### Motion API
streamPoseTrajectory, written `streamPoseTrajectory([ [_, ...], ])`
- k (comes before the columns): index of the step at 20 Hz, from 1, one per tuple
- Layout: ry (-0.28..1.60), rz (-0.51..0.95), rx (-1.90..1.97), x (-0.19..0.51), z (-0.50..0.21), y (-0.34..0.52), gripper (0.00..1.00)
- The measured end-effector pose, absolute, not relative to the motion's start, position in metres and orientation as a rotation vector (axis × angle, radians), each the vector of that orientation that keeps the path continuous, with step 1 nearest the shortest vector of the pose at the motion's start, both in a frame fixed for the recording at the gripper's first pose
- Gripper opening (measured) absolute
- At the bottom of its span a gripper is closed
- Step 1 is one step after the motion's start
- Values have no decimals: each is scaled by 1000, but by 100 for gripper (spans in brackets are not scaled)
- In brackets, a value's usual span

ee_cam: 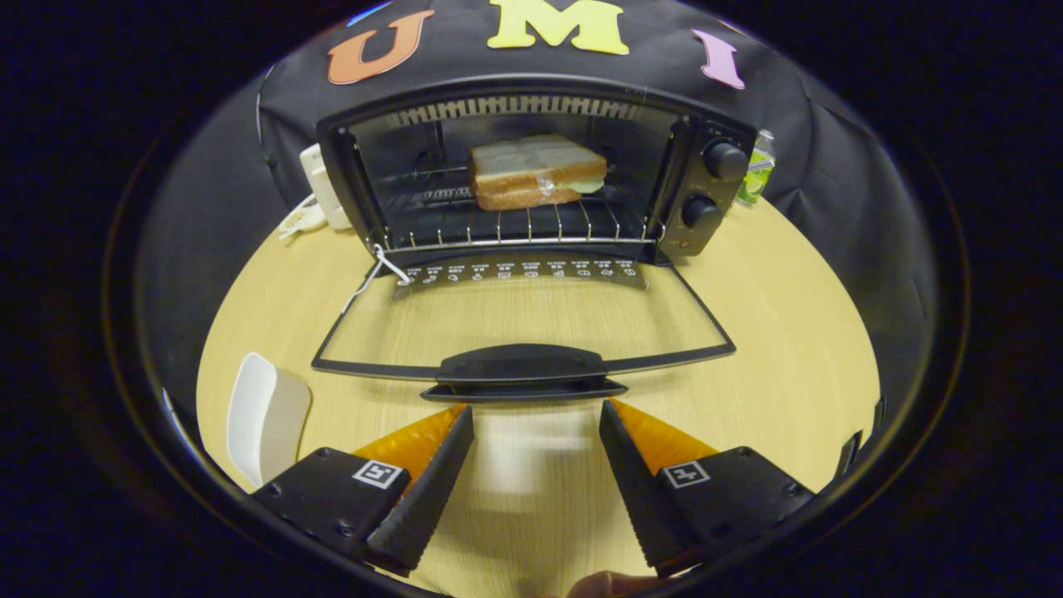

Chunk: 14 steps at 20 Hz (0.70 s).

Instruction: Open the toaster oven, put the food inside, and close the toaster oven door.

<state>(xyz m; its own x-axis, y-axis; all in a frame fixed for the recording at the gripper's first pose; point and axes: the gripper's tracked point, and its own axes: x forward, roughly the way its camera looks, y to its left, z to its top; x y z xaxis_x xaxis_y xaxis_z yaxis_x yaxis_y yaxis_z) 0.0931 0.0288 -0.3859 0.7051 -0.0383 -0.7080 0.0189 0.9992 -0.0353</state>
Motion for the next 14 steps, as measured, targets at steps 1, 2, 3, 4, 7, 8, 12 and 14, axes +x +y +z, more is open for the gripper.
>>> streamPoseTrajectory([
  [1,763,-23,-28,91,-375,29,98],
  [2,736,-16,-29,90,-363,29,98],
  [3,701,-9,-31,89,-350,30,98],
  [4,660,0,-37,93,-335,31,98],
  [7,520,18,-92,104,-281,31,98],
  [8,483,28,-95,108,-260,34,98],
  [12,317,72,-45,117,-154,50,98],
  [14,245,81,-16,110,-107,48,98],
])
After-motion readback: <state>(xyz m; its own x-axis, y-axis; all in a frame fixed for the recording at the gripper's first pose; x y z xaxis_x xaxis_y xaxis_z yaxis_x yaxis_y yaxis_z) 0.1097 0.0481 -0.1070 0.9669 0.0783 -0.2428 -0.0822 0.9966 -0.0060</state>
